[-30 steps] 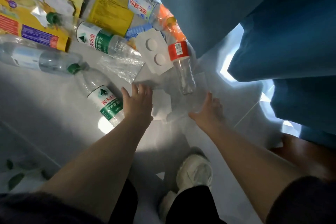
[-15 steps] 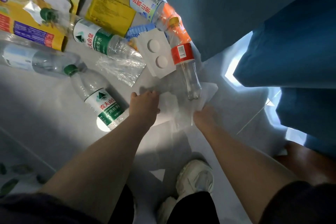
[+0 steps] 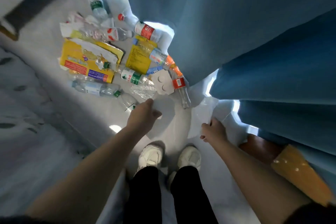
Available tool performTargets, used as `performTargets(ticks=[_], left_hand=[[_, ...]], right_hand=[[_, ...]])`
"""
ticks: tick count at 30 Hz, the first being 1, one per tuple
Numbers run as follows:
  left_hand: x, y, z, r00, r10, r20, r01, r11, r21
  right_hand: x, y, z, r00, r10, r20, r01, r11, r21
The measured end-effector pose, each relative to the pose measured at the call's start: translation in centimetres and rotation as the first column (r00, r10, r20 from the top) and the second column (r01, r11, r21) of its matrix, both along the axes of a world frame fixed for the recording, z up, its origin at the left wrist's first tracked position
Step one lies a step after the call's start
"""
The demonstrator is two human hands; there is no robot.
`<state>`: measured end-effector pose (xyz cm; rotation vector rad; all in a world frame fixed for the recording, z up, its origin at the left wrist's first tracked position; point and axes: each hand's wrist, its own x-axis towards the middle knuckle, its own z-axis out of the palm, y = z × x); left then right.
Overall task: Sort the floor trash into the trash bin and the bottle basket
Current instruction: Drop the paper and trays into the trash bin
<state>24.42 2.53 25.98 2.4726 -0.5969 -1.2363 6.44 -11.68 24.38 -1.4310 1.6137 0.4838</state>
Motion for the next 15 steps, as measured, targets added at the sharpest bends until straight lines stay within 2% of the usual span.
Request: performTargets(ticks=[8,15], left_hand=[[2.6,3.6,24.4,0.994,0.107,-0.006,-0.107,0.994,-0.032],[-2.0,2.7,40.4,0.997,0.064,-0.034,-0.069,0.980,-0.186]], right_hand=[[0.9,3.4,24.6,0.948,-0.235,0.216,0.228,0.972,0.055],[-6.3,3.9,42.5,0.831,-0.393,0.394,0.434,0.901,-0.017]])
